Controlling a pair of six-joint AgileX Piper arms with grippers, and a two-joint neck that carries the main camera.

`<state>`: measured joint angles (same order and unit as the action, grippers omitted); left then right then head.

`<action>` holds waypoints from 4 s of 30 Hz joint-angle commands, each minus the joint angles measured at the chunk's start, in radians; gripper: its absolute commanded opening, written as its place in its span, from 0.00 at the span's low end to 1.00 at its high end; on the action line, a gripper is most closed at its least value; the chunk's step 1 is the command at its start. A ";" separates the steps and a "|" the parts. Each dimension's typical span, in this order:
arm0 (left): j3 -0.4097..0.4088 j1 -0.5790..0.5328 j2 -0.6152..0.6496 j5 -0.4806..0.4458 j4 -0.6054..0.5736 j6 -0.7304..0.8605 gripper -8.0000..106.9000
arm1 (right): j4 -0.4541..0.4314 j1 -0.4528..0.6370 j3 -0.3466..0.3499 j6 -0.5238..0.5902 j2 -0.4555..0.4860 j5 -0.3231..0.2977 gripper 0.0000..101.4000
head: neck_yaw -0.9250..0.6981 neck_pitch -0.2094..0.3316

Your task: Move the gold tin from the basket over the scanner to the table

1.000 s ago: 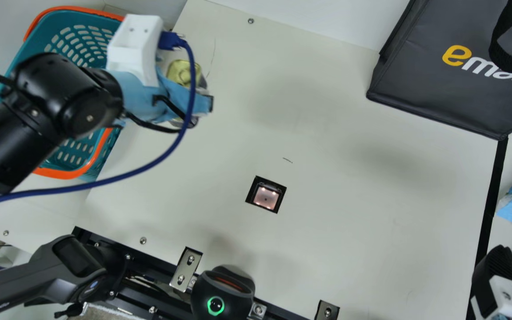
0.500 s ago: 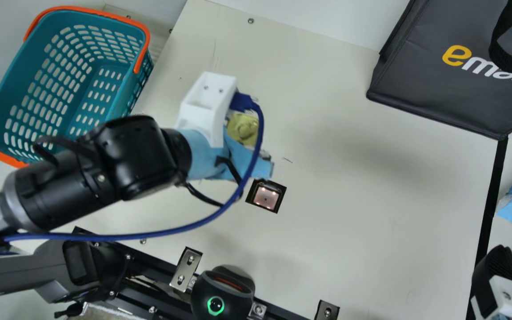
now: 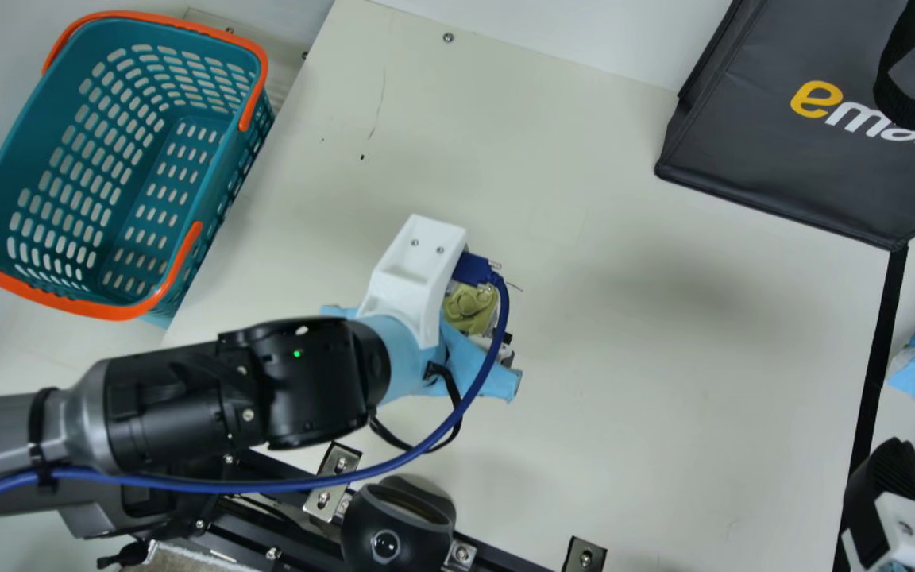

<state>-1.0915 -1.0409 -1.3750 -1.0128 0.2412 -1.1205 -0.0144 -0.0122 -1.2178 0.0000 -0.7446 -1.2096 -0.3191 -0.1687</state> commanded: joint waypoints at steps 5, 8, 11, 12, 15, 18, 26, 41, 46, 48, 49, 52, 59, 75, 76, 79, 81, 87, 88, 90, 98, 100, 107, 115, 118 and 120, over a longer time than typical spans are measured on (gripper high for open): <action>0.073 -0.026 -0.012 0.069 0.040 -0.077 0.00 | 0.000 0.000 0.000 0.000 0.000 0.000 0.94 | -0.002 0.030; 0.105 -0.034 -0.020 0.103 0.065 -0.116 0.00 | 0.000 0.000 0.000 0.000 0.000 0.000 0.94 | -0.002 0.030; 0.134 -0.041 -0.031 0.136 0.090 -0.154 0.00 | 0.000 0.000 0.000 0.000 0.000 0.000 0.94 | -0.002 0.030; 0.143 -0.042 -0.035 0.147 0.097 -0.165 0.00 | 0.000 0.000 0.000 0.000 0.000 0.000 0.94 | -0.002 0.030; 0.166 -0.046 -0.050 0.176 0.118 -0.199 0.00 | 0.000 0.000 0.000 0.000 0.000 0.000 0.94 | -0.002 0.030; 0.177 -0.047 -0.068 0.198 0.131 -0.224 0.00 | 0.000 0.000 0.000 0.000 0.000 0.000 0.94 | -0.002 0.030; 0.114 -0.042 -0.143 0.200 0.137 -0.252 0.00 | 0.000 0.000 0.000 0.000 0.000 0.000 0.94 | -0.002 0.030; -0.196 -0.029 -0.407 0.144 0.120 -0.239 0.00 | 0.000 0.000 0.000 0.000 0.000 0.000 0.94 | -0.002 0.030; -0.287 -0.011 -0.492 0.127 0.113 -0.249 0.00 | 0.000 0.000 0.000 0.000 0.000 0.000 0.94 | -0.002 0.030; -0.316 -0.006 -0.523 0.122 0.113 -0.258 0.00 | 0.000 0.000 0.000 0.000 0.000 0.000 0.94 | -0.002 0.030; -0.327 -0.004 -0.536 0.120 0.113 -0.263 0.00 | 0.000 0.000 0.000 0.000 0.000 0.000 0.94 | -0.002 0.030; -0.357 0.000 -0.573 0.116 0.115 -0.279 0.00 | 0.000 0.000 0.000 0.000 0.000 0.000 0.94 | -0.002 0.030; -0.394 0.005 -0.632 0.115 0.115 -0.311 0.00 | 0.000 0.000 0.000 0.000 0.000 0.000 0.94 | -0.002 0.030; -0.413 0.015 -0.679 0.132 0.085 -0.338 0.42 | 0.000 0.000 0.000 0.000 0.000 0.001 0.94 | -0.002 0.030; -0.411 0.015 -0.678 0.136 0.081 -0.337 0.45 | 0.000 0.000 0.000 0.000 0.000 0.001 0.94 | -0.002 0.030; -0.402 0.018 -0.671 0.152 0.065 -0.331 0.54 | 0.000 0.000 0.000 0.000 0.000 0.001 0.94 | -0.002 0.030; -0.391 0.022 -0.663 0.165 0.053 -0.323 0.59 | 0.000 0.000 0.000 0.000 0.000 0.001 0.94 | -0.002 0.030; -0.354 0.039 -0.631 0.205 0.018 -0.293 0.77 | 0.000 0.000 0.000 0.000 0.000 0.001 0.94 | -0.002 0.030; -0.347 0.044 -0.624 0.214 0.009 -0.284 0.80 | 0.000 0.000 0.000 0.000 0.000 0.001 0.94 | -0.002 0.030; -0.330 0.052 -0.605 0.234 -0.012 -0.262 0.85 | 0.000 0.000 0.000 0.000 0.000 0.001 0.94 | -0.002 0.030; -0.228 0.106 -0.476 0.335 -0.161 -0.083 0.85 | 0.000 0.000 0.000 0.000 0.000 0.001 0.94 | -0.002 0.030; -0.199 0.126 -0.434 0.356 -0.213 -0.016 0.85 | 0.000 0.000 0.000 0.000 0.000 0.001 0.94 | -0.002 0.030; -0.107 0.207 -0.273 0.386 -0.407 0.253 0.85 | 0.000 0.000 0.000 0.000 0.000 0.001 0.94 | -0.002 0.030; -0.037 0.329 -0.102 0.341 -0.587 0.542 0.85 | 0.000 0.000 0.000 0.000 0.000 0.001 0.94 | -0.002 0.030; -0.015 0.384 -0.042 0.311 -0.629 0.638 0.85 | 0.000 0.000 0.000 0.000 0.000 0.001 0.94 | -0.002 0.030; 0.000 0.422 -0.001 0.290 -0.642 0.696 0.85 | 0.000 0.000 0.000 0.000 0.000 0.001 0.94 | -0.002 0.030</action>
<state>-1.0980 -0.6526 -1.4184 -0.7108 -0.3865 -0.5282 -0.0144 -0.0122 -1.2178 0.0000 -0.7446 -1.2086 -0.3191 -0.1687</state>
